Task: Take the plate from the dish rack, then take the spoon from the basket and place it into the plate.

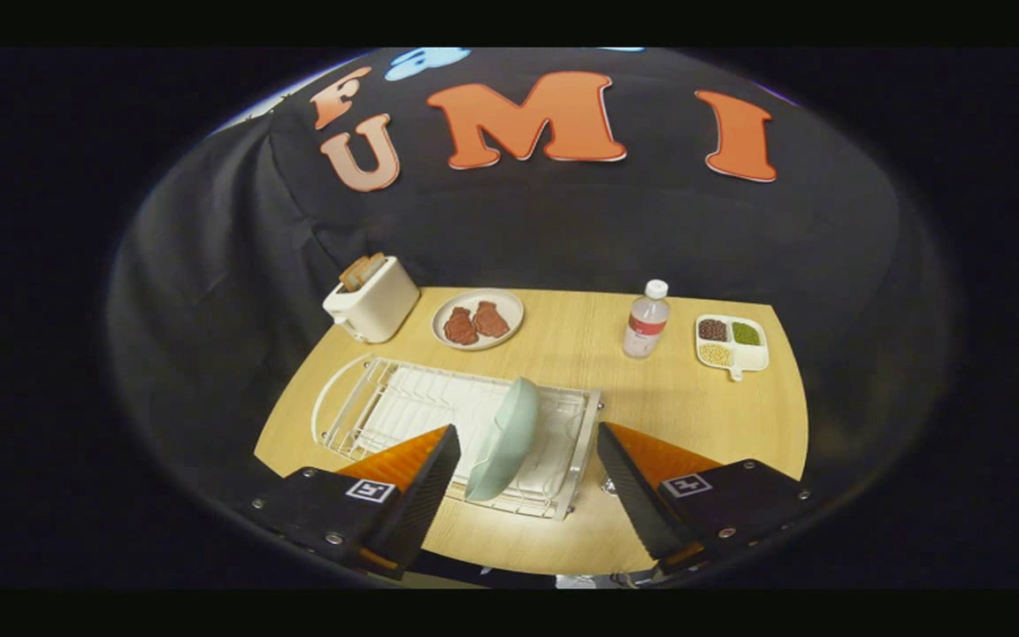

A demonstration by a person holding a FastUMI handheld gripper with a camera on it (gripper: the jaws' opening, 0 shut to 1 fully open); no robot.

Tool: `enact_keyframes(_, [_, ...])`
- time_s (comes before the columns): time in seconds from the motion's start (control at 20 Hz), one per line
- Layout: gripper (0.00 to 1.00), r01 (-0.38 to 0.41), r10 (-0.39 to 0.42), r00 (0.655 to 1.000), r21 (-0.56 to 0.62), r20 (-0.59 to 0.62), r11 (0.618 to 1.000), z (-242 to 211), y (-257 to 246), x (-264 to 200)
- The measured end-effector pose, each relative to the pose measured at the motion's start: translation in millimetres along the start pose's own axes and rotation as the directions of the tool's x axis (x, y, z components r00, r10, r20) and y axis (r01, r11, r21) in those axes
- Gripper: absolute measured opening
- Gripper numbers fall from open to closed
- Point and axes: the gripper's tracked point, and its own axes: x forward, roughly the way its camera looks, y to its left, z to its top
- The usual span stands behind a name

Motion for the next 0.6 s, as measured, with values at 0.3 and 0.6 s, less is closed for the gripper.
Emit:
enact_keyframes(0.3, [0.88,0.024,-0.029,0.992,-0.042,-0.123,0.999,-7.3,11.0,35.1])
enact_keyframes(0.6, [0.78,0.08,-0.085,0.96,-0.029,-0.266,0.996,-28.7,10.2,71.8])
